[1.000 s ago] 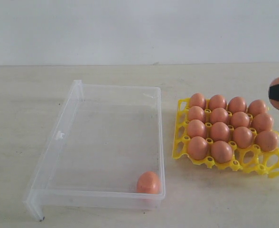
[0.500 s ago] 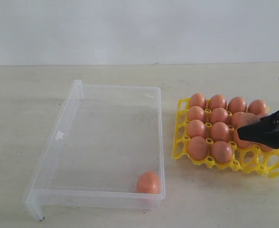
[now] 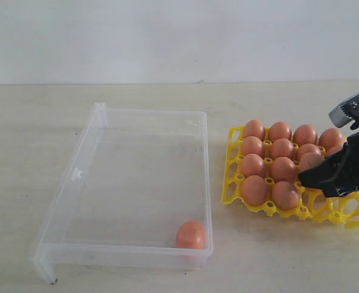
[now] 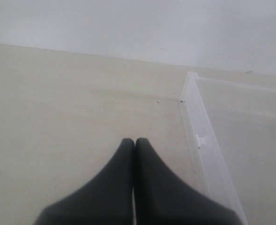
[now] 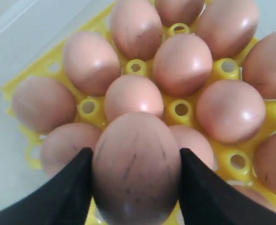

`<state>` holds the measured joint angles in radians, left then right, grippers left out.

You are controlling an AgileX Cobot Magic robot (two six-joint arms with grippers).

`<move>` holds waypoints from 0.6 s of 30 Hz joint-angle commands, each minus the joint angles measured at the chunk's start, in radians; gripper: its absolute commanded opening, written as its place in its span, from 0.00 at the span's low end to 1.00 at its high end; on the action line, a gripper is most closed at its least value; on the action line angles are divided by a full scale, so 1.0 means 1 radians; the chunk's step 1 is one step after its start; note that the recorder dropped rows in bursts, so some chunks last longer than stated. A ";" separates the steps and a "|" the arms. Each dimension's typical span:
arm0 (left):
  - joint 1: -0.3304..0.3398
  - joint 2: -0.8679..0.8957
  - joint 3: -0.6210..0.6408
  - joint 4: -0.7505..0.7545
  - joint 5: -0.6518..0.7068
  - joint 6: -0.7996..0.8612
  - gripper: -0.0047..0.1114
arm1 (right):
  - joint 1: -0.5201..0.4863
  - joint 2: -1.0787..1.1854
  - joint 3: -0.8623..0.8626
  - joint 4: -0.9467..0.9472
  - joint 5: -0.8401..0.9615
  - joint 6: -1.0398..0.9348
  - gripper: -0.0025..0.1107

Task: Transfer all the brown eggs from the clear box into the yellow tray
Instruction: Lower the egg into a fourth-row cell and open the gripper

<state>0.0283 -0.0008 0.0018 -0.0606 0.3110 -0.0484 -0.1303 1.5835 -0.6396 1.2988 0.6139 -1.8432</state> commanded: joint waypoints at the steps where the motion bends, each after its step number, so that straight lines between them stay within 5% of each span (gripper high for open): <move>1: -0.003 0.001 -0.002 -0.002 -0.007 0.000 0.00 | 0.001 0.000 0.002 -0.068 0.051 0.033 0.02; 12: -0.003 0.001 -0.002 -0.002 -0.007 0.000 0.00 | 0.001 0.000 0.002 -0.174 -0.001 0.152 0.03; 18: -0.003 0.001 -0.002 -0.002 -0.007 0.000 0.00 | 0.001 0.000 0.002 -0.174 -0.005 0.169 0.29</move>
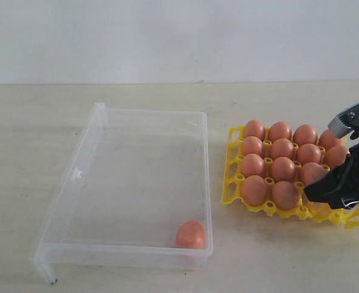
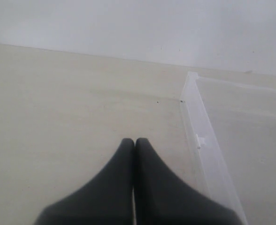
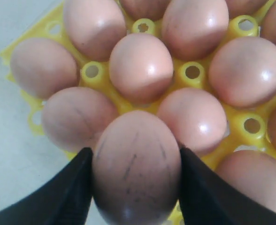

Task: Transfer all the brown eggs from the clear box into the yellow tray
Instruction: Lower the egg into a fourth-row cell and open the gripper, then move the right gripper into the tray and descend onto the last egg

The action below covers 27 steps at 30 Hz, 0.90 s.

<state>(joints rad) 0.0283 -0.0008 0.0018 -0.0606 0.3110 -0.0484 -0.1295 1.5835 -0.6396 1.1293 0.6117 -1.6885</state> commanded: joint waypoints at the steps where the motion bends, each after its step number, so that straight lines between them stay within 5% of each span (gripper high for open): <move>1: -0.003 0.001 -0.002 -0.002 -0.007 0.000 0.00 | 0.000 0.000 0.002 -0.003 -0.002 0.018 0.35; 7: -0.003 0.001 -0.002 -0.002 -0.007 0.000 0.00 | 0.000 0.000 0.002 0.055 -0.002 0.025 0.56; 20: -0.003 0.001 -0.002 -0.002 -0.007 0.000 0.00 | 0.000 -0.017 -0.020 0.089 0.052 0.076 0.54; 23: -0.003 0.001 -0.002 -0.002 -0.007 0.000 0.00 | 0.008 -0.073 -0.076 0.110 0.251 0.191 0.33; 25: -0.003 0.001 -0.002 -0.002 -0.007 0.000 0.00 | 0.077 -0.127 -0.144 0.149 0.369 0.280 0.07; 27: -0.003 0.001 -0.002 -0.002 -0.007 0.000 0.00 | 0.239 -0.174 -0.240 0.149 0.354 0.291 0.02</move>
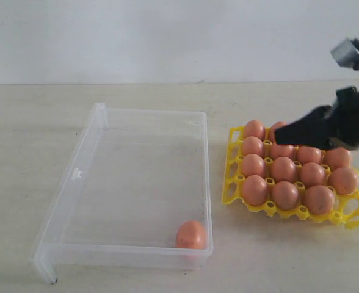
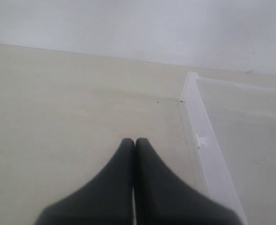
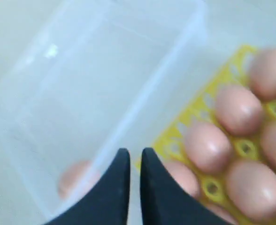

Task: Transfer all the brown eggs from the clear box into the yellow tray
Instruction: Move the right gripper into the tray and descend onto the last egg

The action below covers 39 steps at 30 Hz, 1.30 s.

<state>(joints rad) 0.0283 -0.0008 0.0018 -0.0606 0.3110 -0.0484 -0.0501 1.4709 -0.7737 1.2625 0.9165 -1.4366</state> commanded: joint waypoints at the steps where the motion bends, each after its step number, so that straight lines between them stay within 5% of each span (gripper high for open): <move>1: -0.003 0.001 -0.002 -0.002 -0.007 0.000 0.00 | 0.316 -0.066 -0.172 -0.012 -0.045 0.041 0.02; 4: -0.003 0.001 -0.002 -0.002 -0.007 0.000 0.00 | 0.668 -0.027 -0.272 -0.411 -0.485 0.236 0.02; 6: -0.003 0.001 -0.002 -0.002 -0.007 0.000 0.00 | 0.786 0.042 -0.325 -0.999 -0.664 0.867 0.02; 7: -0.003 0.001 -0.002 -0.002 -0.007 0.000 0.00 | 0.790 0.103 -0.390 -1.343 -0.563 1.248 0.02; 9: -0.003 0.001 -0.002 -0.002 -0.007 0.000 0.00 | 0.790 0.237 -0.530 -1.893 -0.146 1.657 0.02; 11: -0.003 0.001 -0.002 -0.002 -0.007 0.000 0.00 | 0.790 0.324 -0.651 -2.043 0.217 1.693 0.02; 15: -0.003 0.001 -0.002 -0.002 -0.007 0.000 0.00 | 0.793 0.364 -0.811 -1.922 0.305 1.553 0.02; 22: -0.003 0.001 -0.002 -0.002 -0.007 0.000 0.00 | 0.800 0.376 -0.985 -1.116 0.305 1.371 0.02; 26: -0.003 0.001 -0.002 -0.002 -0.007 0.000 0.00 | 0.800 0.420 -0.972 -1.061 0.305 1.371 0.13; 29: -0.003 0.001 -0.002 -0.002 -0.005 0.000 0.00 | 0.800 0.483 -0.972 -1.064 0.305 1.473 0.46; 31: -0.003 0.001 -0.002 -0.002 -0.005 0.000 0.00 | 0.800 0.515 -0.972 -1.062 0.305 1.576 0.56; 36: -0.003 0.001 -0.002 -0.002 -0.005 0.000 0.00 | 0.800 0.536 -0.959 -1.009 0.305 1.770 0.56; 39: -0.003 0.001 -0.002 -0.002 -0.005 0.000 0.00 | 0.800 0.531 -0.911 -1.015 0.305 1.687 0.56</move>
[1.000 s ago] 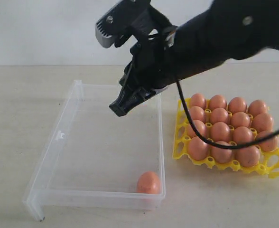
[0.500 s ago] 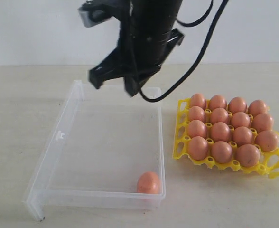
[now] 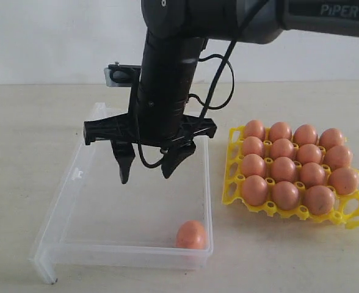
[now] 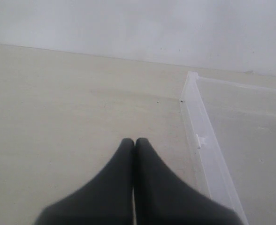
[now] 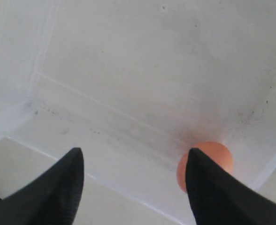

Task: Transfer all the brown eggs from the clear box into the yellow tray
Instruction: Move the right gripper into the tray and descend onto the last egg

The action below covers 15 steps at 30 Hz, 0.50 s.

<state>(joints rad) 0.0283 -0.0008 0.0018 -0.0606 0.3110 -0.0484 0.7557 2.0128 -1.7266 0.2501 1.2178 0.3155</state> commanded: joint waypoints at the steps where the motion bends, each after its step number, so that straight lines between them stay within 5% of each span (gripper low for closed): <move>1: -0.003 0.001 -0.002 -0.002 -0.005 0.000 0.00 | -0.002 -0.031 0.075 0.015 0.003 -0.148 0.56; 7: -0.003 0.001 -0.002 -0.002 -0.005 0.000 0.00 | 0.001 -0.126 0.203 -0.124 0.003 -0.072 0.56; 15: -0.003 0.001 -0.002 -0.002 -0.005 0.000 0.00 | 0.001 -0.125 0.286 -0.073 0.003 -0.049 0.56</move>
<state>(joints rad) 0.0283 -0.0008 0.0018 -0.0606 0.3110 -0.0484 0.7578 1.8957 -1.4577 0.2025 1.2182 0.2396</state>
